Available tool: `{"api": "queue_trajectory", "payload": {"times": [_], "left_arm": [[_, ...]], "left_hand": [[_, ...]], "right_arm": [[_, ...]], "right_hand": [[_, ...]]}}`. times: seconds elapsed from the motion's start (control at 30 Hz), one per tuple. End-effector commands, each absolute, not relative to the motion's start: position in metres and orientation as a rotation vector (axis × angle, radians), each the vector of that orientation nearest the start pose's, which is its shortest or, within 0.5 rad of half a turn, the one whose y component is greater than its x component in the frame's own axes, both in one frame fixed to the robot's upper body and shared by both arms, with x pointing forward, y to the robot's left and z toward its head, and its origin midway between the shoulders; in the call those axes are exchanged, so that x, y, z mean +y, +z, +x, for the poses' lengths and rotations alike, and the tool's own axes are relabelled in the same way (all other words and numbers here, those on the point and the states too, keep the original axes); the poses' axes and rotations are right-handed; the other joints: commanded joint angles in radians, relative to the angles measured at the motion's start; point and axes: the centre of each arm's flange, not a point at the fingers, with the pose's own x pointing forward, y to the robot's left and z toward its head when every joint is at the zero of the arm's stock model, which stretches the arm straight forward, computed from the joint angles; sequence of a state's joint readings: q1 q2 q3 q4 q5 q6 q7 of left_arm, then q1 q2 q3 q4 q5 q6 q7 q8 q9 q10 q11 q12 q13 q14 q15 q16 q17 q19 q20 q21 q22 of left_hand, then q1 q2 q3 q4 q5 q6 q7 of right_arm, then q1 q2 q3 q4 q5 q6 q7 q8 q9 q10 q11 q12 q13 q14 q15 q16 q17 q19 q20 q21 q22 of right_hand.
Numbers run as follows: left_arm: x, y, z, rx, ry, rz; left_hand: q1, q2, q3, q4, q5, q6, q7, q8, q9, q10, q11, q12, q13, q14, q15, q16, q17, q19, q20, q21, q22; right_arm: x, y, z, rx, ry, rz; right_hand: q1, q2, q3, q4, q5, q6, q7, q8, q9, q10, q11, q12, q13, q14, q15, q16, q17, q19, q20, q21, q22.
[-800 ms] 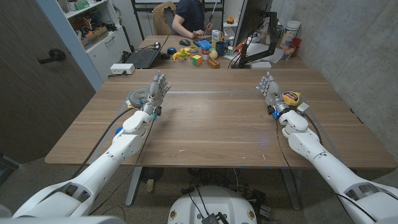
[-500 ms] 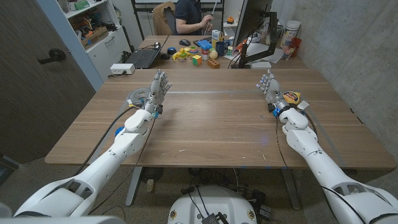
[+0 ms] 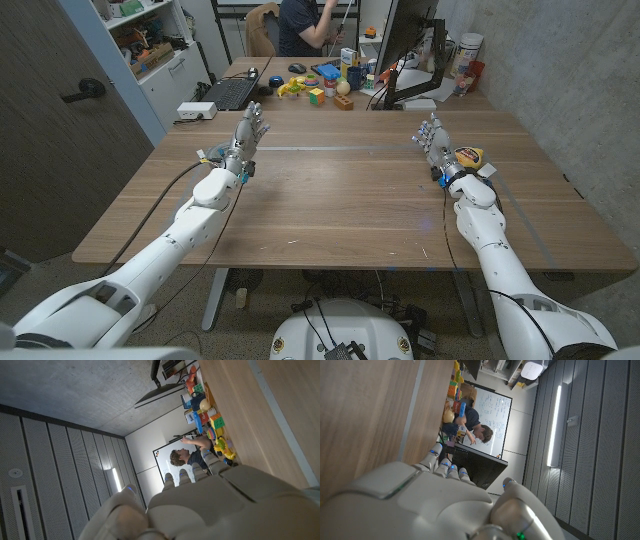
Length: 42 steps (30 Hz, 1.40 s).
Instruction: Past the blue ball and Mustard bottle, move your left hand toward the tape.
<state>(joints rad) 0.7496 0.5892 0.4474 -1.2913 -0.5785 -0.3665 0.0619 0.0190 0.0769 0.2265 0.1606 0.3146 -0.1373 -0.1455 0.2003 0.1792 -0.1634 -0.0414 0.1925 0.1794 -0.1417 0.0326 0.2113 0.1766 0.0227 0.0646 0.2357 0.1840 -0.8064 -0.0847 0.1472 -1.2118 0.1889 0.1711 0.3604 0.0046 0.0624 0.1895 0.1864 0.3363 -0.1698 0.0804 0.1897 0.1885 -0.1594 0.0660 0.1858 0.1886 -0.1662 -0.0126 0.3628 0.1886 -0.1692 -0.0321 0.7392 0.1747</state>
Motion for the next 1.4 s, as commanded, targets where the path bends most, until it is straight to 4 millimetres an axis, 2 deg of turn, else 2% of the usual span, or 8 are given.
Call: {"api": "queue_trajectory", "payload": {"times": [0.03,0.37,0.73,1.0,1.03,1.07,1.2,1.4], "left_arm": [[0.334,0.059,0.628,-0.764,-0.031,0.368],[0.359,0.084,0.614,-0.764,0.058,0.567],[0.374,0.110,0.599,-0.781,0.106,0.718],[0.386,0.125,0.588,-0.754,0.147,0.874],[0.387,0.126,0.588,-0.742,0.144,0.901],[0.388,0.128,0.587,-0.732,0.138,0.923],[0.391,0.132,0.586,-0.708,0.150,1.021],[0.397,0.141,0.586,-0.683,0.194,1.152]], "left_hand": [[0.017,0.033,-0.001,-0.011,0.007,0.001,-0.017,0.004,0.005,0.010,-0.003,0.005,0.005,0.007,0.002,0.007,0.003,-0.003,0.022,-0.004,0.003],[0.034,0.000,-0.010,-0.030,0.009,0.008,-0.052,0.003,0.004,0.024,-0.013,0.006,0.006,0.013,0.007,0.007,0.004,-0.005,0.039,-0.012,0.002],[0.042,-0.020,-0.018,-0.041,0.010,0.013,-0.069,0.001,0.005,0.027,-0.021,0.004,0.007,0.013,0.008,0.005,0.005,-0.018,0.047,-0.021,0.001],[0.053,-0.032,-0.024,-0.050,0.014,0.027,-0.074,0.004,0.008,0.020,-0.045,0.000,0.009,0.018,-0.003,0.006,0.006,-0.018,0.083,-0.025,0.001],[0.057,-0.031,-0.023,-0.052,0.016,0.031,-0.075,0.006,0.009,0.014,-0.050,-0.003,0.009,0.017,-0.002,0.005,0.007,-0.023,0.090,-0.028,0.001],[0.066,-0.032,-0.022,-0.059,0.019,0.039,-0.075,0.008,0.011,0.003,-0.054,-0.006,0.010,0.010,-0.006,0.003,0.008,-0.043,0.110,-0.037,0.001],[0.084,-0.039,-0.022,-0.073,0.024,0.048,-0.075,0.010,0.014,-0.013,-0.061,-0.008,0.011,-0.005,-0.007,-0.002,0.009,-0.067,0.140,-0.047,0.000],[0.102,-0.048,-0.021,-0.089,0.027,0.060,-0.075,0.015,0.017,-0.014,-0.066,-0.005,0.013,-0.011,-0.004,-0.003,0.010,-0.077,0.149,-0.050,-0.002]], "right_arm": [[-0.299,-0.016,0.671,-0.611,0.208,0.080],[-0.296,-0.015,0.673,-0.612,0.217,0.074],[-0.295,-0.015,0.672,-0.612,0.214,0.083],[-0.295,-0.017,0.671,-0.612,0.215,0.085],[-0.294,-0.017,0.671,-0.611,0.215,0.086],[-0.294,-0.017,0.671,-0.610,0.214,0.088],[-0.294,-0.018,0.671,-0.612,0.215,0.085],[-0.294,-0.018,0.670,-0.610,0.213,0.088]], "right_hand": [[0.000,0.119,0.004,0.003,0.006,-0.022,0.001,0.004,0.003,-0.009,0.000,0.006,0.005,-0.154,0.001,0.004,0.004,-0.232,-0.075,-0.004,0.003],[0.000,0.119,0.004,0.003,0.006,-0.023,0.001,0.004,0.003,-0.009,0.000,0.006,0.005,-0.154,0.004,0.004,0.004,-0.231,-0.075,-0.007,0.003],[-0.001,0.118,0.004,0.003,0.006,-0.024,0.002,0.003,0.003,-0.009,0.000,0.006,0.005,-0.152,0.004,0.004,0.004,-0.230,-0.074,-0.011,0.003],[-0.001,0.116,0.003,0.003,0.006,-0.025,0.002,0.003,0.003,-0.009,-0.003,0.006,0.004,-0.150,0.007,0.004,0.003,-0.227,-0.072,-0.012,0.003],[-0.001,0.116,0.003,0.003,0.006,-0.025,0.003,0.003,0.003,-0.009,-0.002,0.006,0.004,-0.149,0.007,0.005,0.003,-0.226,-0.072,-0.012,0.003],[-0.001,0.116,0.003,0.003,0.006,-0.024,0.003,0.003,0.003,-0.009,-0.003,0.006,0.004,-0.147,0.010,0.005,0.003,-0.226,-0.072,-0.013,0.003],[0.000,0.117,0.004,0.003,0.007,-0.023,0.002,0.004,0.003,-0.007,-0.002,0.007,0.004,-0.145,0.011,0.006,0.003,-0.224,-0.071,-0.013,0.003],[0.000,0.118,0.004,0.003,0.007,-0.021,0.003,0.004,0.003,-0.005,0.000,0.007,0.004,-0.145,0.012,0.005,0.003,-0.222,-0.070,-0.015,0.003]]}}
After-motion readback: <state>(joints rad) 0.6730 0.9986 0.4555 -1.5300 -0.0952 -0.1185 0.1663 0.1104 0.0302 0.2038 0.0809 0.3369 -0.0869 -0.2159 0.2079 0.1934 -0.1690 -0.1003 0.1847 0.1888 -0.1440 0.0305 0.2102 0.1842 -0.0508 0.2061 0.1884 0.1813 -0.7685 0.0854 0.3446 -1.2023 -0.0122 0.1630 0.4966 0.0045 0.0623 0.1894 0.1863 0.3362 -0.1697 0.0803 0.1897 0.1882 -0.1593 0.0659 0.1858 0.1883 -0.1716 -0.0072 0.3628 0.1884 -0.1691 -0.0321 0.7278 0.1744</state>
